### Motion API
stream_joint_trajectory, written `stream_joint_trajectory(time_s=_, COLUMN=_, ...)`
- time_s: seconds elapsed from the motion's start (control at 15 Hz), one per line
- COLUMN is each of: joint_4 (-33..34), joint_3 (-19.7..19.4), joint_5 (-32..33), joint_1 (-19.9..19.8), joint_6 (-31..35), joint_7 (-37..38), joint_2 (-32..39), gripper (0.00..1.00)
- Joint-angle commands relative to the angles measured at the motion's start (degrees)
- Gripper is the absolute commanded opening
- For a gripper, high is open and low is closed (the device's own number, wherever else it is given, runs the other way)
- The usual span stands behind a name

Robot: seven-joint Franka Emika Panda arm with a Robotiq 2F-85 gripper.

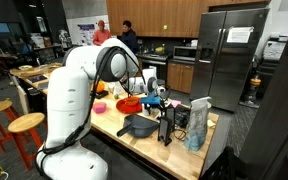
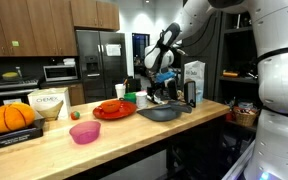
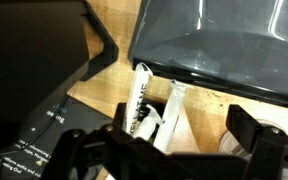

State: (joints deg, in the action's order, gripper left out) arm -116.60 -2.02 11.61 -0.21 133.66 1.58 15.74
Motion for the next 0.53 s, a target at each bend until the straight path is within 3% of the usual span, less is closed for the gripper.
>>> stream_joint_trajectory(time_s=0.0, joint_4=-0.1, joint_3=-0.5, joint_5=0.6, joint_1=-0.1, joint_6=-0.5, joint_7=-1.0, joint_2=0.1, gripper=1.00)
stream_joint_trajectory(time_s=0.47, joint_4=0.5, joint_3=-0.4, joint_5=0.1, joint_1=-0.4, joint_6=1.0, joint_7=-1.9, joint_2=2.0, gripper=1.00)
